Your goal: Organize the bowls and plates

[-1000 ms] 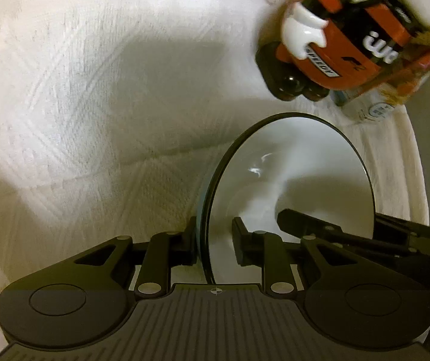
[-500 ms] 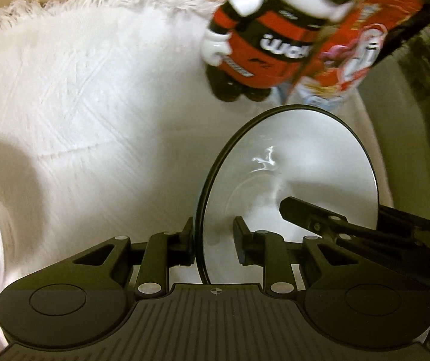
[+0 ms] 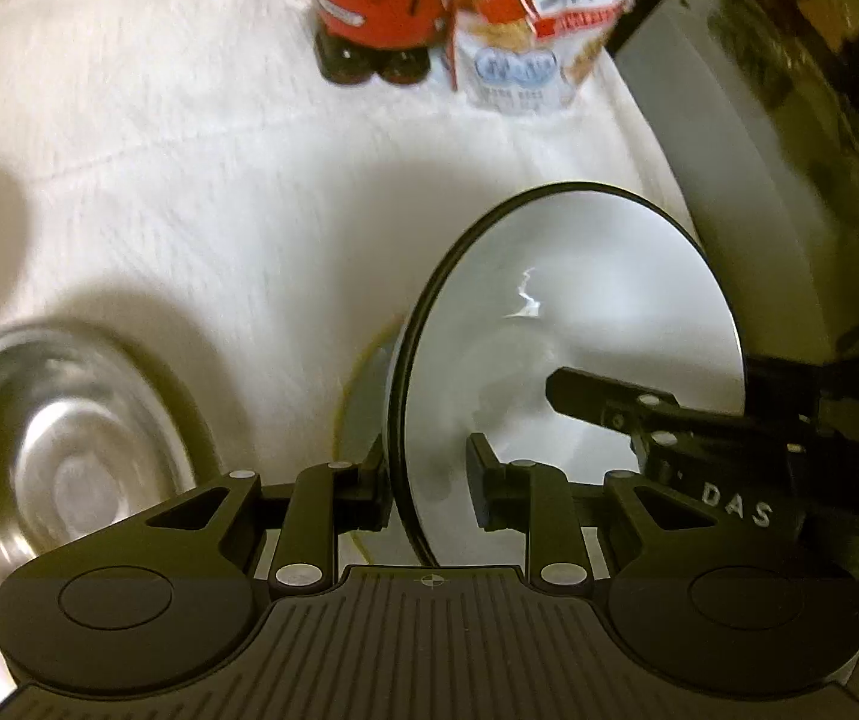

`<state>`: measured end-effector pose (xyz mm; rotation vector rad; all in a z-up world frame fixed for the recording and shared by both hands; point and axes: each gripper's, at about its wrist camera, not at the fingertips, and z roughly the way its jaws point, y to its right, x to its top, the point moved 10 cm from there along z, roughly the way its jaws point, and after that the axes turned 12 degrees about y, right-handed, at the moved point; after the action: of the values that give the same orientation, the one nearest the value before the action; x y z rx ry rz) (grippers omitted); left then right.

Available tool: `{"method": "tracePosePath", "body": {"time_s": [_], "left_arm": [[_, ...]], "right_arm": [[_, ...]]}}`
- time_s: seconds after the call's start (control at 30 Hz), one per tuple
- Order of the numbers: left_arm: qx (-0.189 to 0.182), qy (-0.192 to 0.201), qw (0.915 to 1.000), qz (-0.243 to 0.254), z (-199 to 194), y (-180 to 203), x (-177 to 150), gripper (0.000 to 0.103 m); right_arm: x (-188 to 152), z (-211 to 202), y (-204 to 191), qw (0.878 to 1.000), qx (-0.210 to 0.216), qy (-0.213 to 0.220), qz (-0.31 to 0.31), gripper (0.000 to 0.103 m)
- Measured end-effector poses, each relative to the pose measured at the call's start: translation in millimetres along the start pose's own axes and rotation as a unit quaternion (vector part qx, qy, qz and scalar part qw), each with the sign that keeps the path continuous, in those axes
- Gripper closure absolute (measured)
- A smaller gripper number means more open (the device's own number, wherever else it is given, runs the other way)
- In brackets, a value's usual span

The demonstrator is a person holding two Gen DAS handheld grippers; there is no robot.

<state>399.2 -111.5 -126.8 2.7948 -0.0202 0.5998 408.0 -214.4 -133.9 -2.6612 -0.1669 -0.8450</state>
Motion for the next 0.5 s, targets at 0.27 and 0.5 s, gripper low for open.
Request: {"method": "tracePosePath", "body": {"time_s": [0.27,0.5], "left_arm": [[0.036,0.013,0.9993,-0.006,19,-1,-30,0.075],[0.028,0.057,0.9952,-0.075,9,-15,-27,0.079]], "right_arm": [[-31,13,6,0.999,0.018,-0.025,-0.012,0.065],[-34,17,0,0.999,0.024,-0.016,-0.044,0.065]]}}
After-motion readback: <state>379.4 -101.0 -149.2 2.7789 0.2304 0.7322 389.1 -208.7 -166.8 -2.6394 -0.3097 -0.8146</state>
